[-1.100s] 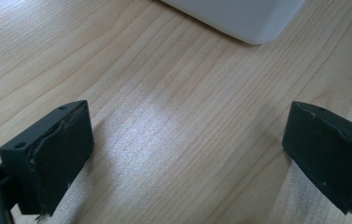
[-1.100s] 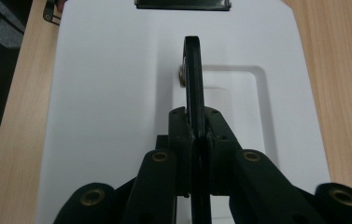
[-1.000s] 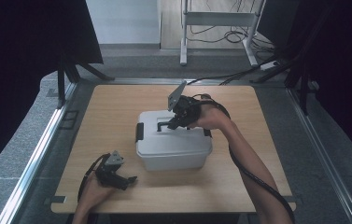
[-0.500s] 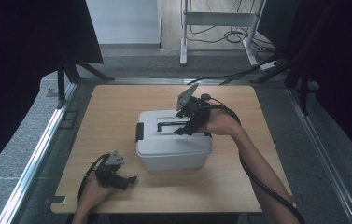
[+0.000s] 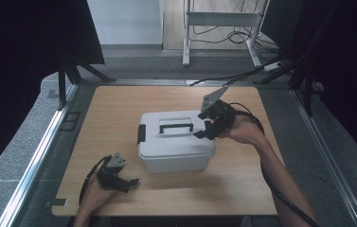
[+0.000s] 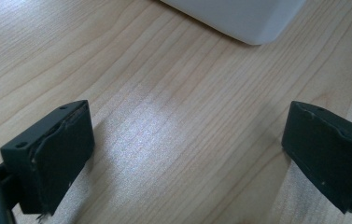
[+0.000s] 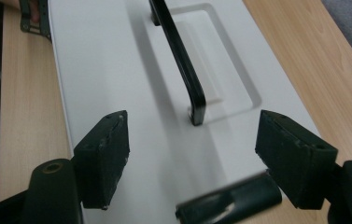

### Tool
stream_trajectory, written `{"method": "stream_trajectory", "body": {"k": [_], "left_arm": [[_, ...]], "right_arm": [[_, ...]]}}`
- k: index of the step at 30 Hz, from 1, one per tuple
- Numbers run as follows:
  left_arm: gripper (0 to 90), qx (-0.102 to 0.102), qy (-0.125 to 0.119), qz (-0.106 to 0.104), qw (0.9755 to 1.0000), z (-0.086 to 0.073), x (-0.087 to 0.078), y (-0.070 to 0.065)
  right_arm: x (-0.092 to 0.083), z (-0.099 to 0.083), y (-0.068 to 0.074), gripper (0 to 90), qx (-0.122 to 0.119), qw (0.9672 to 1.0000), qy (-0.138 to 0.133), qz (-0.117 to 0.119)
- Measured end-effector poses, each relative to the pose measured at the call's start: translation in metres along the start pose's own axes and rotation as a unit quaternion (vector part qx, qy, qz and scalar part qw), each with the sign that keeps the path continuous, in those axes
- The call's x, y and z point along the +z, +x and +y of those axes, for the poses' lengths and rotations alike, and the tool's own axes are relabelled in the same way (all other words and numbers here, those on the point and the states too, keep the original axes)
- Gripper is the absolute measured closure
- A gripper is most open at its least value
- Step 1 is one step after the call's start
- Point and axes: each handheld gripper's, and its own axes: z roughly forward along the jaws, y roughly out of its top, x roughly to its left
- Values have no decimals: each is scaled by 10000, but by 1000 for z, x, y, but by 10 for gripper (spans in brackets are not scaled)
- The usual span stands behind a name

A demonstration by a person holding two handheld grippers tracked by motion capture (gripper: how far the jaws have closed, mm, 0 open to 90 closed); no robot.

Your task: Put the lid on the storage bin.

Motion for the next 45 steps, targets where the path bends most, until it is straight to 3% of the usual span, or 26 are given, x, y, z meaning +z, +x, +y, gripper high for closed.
{"method": "stream_trajectory", "body": {"k": [9, 22, 36, 45], "left_arm": [[22, 2, 0, 10, 10000, 0, 0, 0], [23, -7, 1, 13, 10000, 0, 0, 0], [25, -20, -3, 29, 10000, 0, 0, -1], [26, -31, -2, 33, 10000, 0, 0, -1]], "right_arm": [[-19, -33, -2, 223, 549, 9980, -202, -221], [-45, -79, 0, 134, 1162, 9899, -216, -777], [-63, -130, 13, 57, 1618, 9774, -235, -1338], [-59, -161, 25, 30, 1934, 9682, -266, -1564]]}}
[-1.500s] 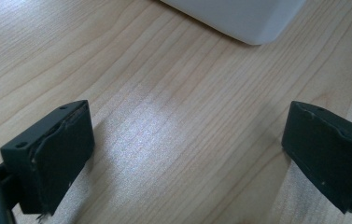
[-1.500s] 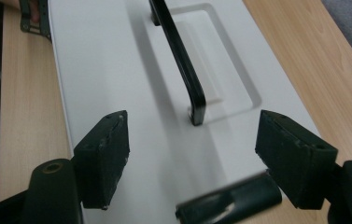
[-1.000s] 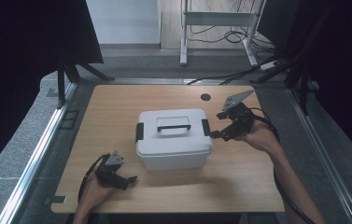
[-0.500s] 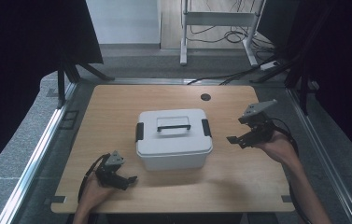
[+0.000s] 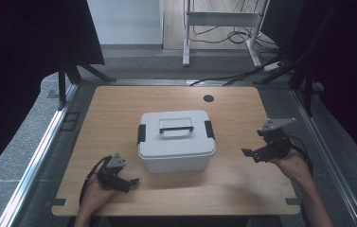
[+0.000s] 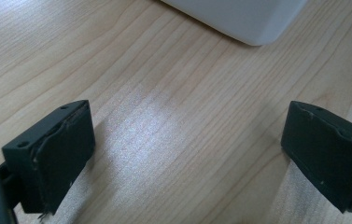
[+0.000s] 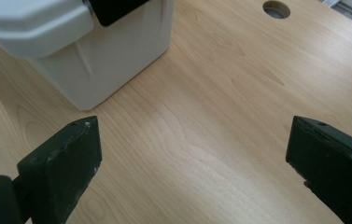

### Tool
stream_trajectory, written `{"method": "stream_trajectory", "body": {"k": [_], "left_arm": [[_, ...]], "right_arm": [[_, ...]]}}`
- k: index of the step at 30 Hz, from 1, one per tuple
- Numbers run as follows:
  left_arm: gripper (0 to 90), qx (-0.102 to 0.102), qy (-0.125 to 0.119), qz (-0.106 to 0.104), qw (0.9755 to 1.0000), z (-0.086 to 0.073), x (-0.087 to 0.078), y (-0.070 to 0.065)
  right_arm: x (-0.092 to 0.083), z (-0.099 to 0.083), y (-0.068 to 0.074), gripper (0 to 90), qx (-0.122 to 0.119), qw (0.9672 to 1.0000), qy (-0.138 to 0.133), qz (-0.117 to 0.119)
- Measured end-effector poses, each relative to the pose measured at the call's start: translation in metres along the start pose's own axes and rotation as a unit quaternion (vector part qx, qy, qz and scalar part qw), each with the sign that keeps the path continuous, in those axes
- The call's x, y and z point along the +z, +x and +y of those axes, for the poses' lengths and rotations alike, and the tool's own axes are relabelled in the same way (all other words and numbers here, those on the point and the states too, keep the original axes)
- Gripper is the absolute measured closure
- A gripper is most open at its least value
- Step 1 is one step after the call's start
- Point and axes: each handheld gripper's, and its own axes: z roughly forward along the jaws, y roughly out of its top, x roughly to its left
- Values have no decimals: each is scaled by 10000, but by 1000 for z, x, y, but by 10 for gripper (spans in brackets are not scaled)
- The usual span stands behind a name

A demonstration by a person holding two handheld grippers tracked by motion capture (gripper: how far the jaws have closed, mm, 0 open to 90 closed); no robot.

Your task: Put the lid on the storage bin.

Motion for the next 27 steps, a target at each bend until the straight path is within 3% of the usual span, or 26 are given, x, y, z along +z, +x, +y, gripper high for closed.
{"method": "stream_trajectory", "body": {"k": [13, 27], "left_arm": [[28, 0, 2, 15, 10000, 0, 0, 0], [29, -21, -12, 22, 10000, 0, 0, -1]], "right_arm": [[27, -30, 26, 29, 170, 9997, -136, -116], [79, -69, 45, 33, 485, 9987, -119, -94]]}}
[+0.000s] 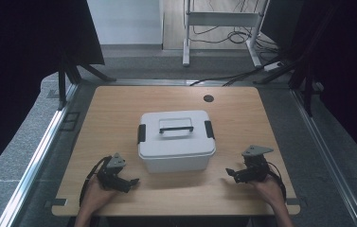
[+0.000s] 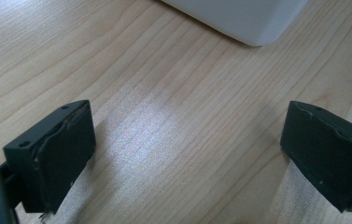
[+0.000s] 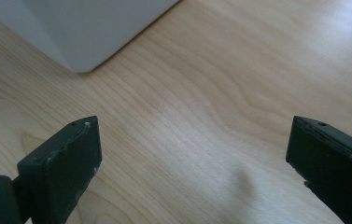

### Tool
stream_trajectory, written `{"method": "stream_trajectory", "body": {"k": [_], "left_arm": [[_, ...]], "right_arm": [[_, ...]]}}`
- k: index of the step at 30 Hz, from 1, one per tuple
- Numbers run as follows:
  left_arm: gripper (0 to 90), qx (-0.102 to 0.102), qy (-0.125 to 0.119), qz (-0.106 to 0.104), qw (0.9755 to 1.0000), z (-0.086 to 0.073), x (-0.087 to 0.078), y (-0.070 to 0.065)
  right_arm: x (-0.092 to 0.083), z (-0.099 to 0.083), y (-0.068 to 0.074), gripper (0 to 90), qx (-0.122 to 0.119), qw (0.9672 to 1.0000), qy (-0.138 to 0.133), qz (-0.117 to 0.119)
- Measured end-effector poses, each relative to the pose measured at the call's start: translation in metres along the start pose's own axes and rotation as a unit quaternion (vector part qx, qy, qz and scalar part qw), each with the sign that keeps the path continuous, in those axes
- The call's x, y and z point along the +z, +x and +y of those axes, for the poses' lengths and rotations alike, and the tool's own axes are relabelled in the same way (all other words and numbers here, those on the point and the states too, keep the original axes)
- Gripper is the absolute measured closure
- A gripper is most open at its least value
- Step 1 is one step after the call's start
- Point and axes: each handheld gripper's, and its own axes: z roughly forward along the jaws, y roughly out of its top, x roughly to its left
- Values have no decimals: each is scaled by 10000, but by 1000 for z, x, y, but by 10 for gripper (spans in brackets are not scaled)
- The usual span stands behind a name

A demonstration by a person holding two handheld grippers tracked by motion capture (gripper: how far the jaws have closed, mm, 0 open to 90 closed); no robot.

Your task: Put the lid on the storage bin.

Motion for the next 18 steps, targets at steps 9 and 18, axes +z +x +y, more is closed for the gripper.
{"method": "stream_trajectory", "body": {"k": [9, 18], "left_arm": [[31, -4, -3, 3, 10000, 0, 0, 0], [40, 1, -14, 5, 10000, 0, 0, -1]], "right_arm": [[21, -17, 6, 10, 101, 9999, 75, -36], [21, -17, 6, 0, 151, 9998, 113, -76]]}}
